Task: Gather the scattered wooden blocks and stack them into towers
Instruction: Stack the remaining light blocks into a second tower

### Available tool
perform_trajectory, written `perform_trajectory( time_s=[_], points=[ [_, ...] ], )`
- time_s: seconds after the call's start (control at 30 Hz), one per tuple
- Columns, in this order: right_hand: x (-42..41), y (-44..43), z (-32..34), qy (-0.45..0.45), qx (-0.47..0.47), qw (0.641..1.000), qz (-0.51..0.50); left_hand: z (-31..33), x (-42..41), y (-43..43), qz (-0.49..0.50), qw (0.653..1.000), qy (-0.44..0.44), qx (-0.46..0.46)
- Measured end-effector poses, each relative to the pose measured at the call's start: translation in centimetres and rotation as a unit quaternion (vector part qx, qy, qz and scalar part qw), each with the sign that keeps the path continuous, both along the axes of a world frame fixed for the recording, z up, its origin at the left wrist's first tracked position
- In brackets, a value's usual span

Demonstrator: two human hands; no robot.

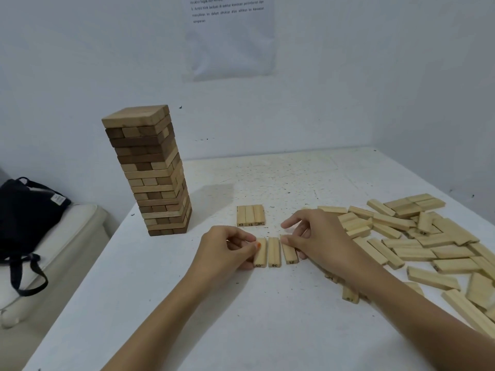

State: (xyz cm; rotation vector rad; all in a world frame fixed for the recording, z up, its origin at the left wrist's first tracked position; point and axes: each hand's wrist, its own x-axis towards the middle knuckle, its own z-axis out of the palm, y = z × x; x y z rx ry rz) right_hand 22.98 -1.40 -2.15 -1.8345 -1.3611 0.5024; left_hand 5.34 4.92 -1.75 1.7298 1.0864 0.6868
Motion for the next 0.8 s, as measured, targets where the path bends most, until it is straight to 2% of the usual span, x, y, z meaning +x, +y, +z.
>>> perform_trajectory(
  time_s=[0.1, 0.2, 0.3, 0.37, 0.43, 0.5, 0.63, 0.8],
  points=[
    [-0.4, -0.2, 0.0, 0.016, 0.005, 1.000, 0.009, -0.1, 0.1, -0.2, -0.009, 1.000, -0.008, -0.009],
    [-0.8, -0.5, 0.1, -0.010, 0.003, 1.000, 0.026, -0.1, 0.1, -0.2, -0.012, 1.000, -0.014, -0.025],
    [-1.2, -1.3, 0.7, 0.016, -0.030, 0.996, 0.081, -0.2, -0.1, -0.1, -0.007, 0.998, -0.027, -0.052],
    [-1.5, -1.6, 0.6, -0.035, -0.049, 0.991, 0.122, -0.5, -0.2, -0.2, -0.002, 1.000, -0.011, -0.023],
    [-1.7, -1.5, 0.1, -0.086, -0.025, 0.988, 0.129, -0.7, -0.3, -0.3, 0.004, 0.999, 0.023, 0.033],
    [-1.7, -1.3, -0.2, -0.084, -0.006, 0.988, 0.130, -0.7, -0.4, -0.3, 0.001, 0.998, 0.034, 0.058],
    [-1.5, -1.6, 0.6, -0.065, -0.022, 0.982, 0.174, -0.5, -0.8, -0.3, -0.012, 0.999, 0.010, 0.035],
    [-0.8, -2.3, 1.4, -0.090, -0.037, 0.975, 0.199, -0.3, -1.3, -0.6, -0.003, 1.000, 0.004, 0.004]
  ],
)
